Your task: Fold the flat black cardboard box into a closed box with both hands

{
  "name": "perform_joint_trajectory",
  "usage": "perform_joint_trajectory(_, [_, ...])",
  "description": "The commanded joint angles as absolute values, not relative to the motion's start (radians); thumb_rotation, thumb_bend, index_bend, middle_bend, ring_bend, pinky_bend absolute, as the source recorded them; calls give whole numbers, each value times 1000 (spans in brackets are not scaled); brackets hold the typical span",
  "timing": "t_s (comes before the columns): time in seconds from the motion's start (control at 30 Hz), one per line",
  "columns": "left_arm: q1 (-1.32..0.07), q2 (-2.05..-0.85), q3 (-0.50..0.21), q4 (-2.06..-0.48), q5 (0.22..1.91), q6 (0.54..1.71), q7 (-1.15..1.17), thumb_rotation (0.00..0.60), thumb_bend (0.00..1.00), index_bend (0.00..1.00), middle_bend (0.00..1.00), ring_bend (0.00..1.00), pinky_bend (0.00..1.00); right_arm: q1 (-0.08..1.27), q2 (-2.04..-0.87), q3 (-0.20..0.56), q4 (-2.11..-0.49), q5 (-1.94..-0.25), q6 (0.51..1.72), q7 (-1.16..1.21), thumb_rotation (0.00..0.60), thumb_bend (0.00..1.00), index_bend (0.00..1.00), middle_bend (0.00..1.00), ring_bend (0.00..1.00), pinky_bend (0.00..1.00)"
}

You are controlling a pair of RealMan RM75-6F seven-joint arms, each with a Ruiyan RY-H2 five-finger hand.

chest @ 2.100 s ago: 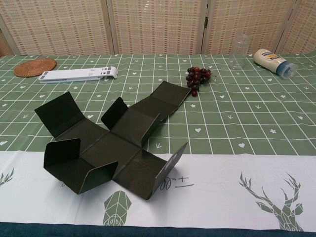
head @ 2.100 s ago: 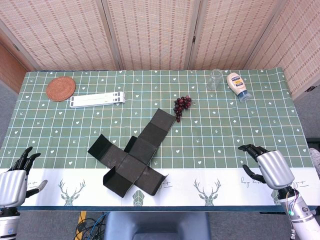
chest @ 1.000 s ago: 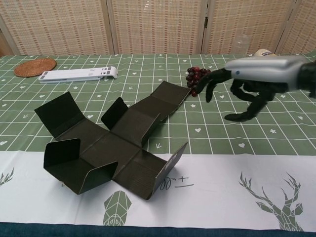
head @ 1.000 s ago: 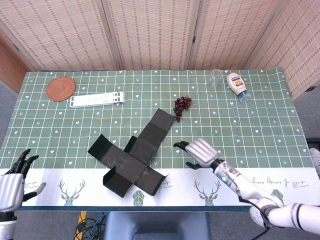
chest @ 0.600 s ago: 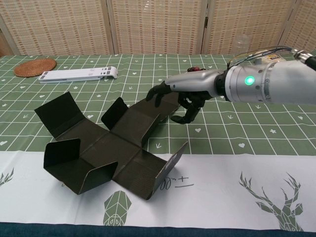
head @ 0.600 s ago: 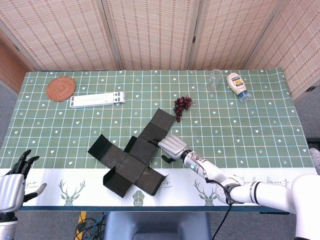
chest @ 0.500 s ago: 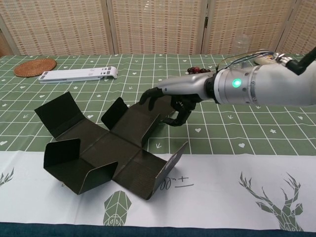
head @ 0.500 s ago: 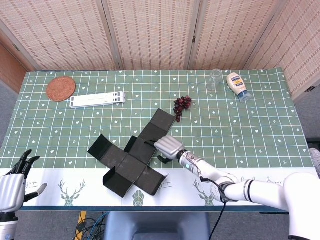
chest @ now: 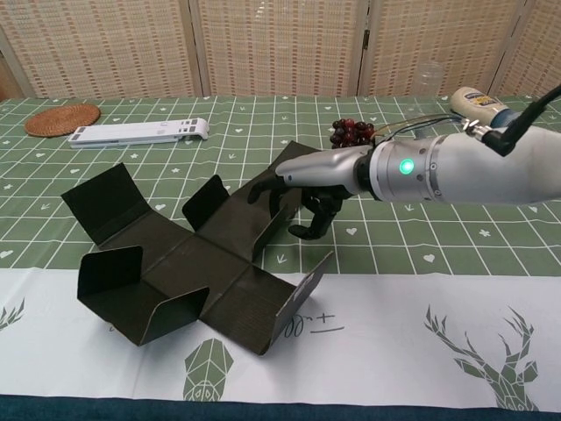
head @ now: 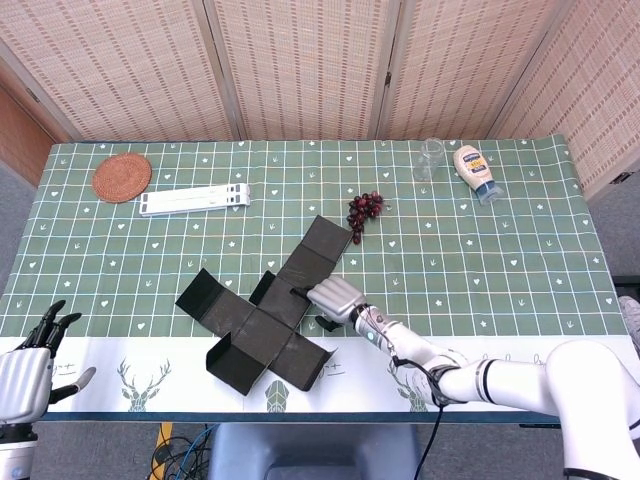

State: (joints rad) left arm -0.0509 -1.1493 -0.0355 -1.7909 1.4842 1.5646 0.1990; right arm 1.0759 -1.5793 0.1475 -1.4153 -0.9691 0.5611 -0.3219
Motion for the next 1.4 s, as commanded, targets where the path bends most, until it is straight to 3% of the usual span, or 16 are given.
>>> perform_joint_trajectory(0.03, [-49,-1147,-35,-1790,1485,1565,195,600,144,199,104,246,524,1095,-1603,133,-1409,-937,594,-364,600,538,195,310,798,1000])
perform_joint_trajectory(0.53, [-37,-1135,-30,-1772,1491,1562,149,600,143,200,104,246,524,1163,-1662,85,-1468,-760,786,-638,600,526,366,469,853,1000])
perform_joint_trajectory(0.87, [-33,-1134,-28,-1756,1495,1556,122,600,143,200,104,236,524,1173,-1661,59,-1576,-580,947,-808,600,527,381,491,868,1000])
perform_joint_trajectory(1.07, [-36,-1140,-31,-1747,1497,1550,115,600,144,199,104,234,524,1133,-1680,94,-1632,-537,1080,-807,600,571,381,492,873,1000])
perform_joint_trajectory(1.4, [-40,-1146,-33,-1749,1498,1543,121,600,144,185,104,234,524,1118,-1771,178,-1587,-499,1118,-781,600,573,381,491,873,1000])
